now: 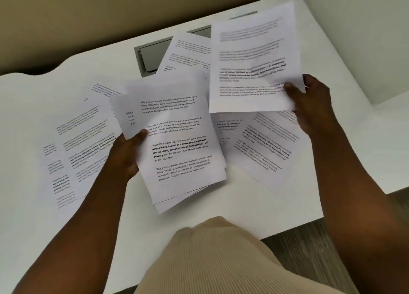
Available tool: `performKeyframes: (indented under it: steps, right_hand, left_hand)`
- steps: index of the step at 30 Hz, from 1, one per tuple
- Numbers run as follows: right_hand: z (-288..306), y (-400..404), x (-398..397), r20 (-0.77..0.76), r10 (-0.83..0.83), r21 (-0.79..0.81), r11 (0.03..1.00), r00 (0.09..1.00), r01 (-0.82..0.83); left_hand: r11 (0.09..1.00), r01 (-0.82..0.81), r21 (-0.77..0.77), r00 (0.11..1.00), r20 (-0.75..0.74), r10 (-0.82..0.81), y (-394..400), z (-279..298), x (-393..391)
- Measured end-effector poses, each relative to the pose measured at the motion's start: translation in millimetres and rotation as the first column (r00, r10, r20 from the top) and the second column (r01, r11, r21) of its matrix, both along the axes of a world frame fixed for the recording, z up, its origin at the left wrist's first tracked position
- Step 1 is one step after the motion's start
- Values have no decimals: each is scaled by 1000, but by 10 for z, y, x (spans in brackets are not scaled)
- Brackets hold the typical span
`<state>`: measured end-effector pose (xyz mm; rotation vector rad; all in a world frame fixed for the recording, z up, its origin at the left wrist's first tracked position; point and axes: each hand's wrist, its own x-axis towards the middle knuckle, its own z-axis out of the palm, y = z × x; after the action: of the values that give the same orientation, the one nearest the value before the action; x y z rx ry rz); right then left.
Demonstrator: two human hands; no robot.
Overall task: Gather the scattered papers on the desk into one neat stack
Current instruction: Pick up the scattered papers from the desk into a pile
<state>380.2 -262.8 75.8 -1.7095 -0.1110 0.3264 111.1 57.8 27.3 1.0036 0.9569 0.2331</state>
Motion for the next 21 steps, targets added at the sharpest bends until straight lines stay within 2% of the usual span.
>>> performKeyframes:
  steps: [2, 4, 8, 14, 21]
  right_hand:
    - [56, 90, -150, -171, 73, 182, 982, 983, -41]
    - [6, 193, -312, -301, 149, 273, 960, 942, -65]
    - [-196, 374, -689, -469, 209, 236, 966, 858, -106]
    - [-351, 521, -992, -499, 316, 161, 949, 807, -273]
    - [-416, 701, -1151, -443, 394, 83, 912, 805, -401]
  left_hand:
    - [1000, -7, -19, 1000, 8, 7, 13, -3, -16]
    - [998, -4, -61, 1000, 25, 6, 29, -2, -21]
    - [988, -9, -153, 998, 66, 19, 18, 56, -2]
    - [972, 60, -227, 986, 165, -23, -80, 258, 54]
    - [972, 26, -233, 995, 97, -3, -91, 252, 83]
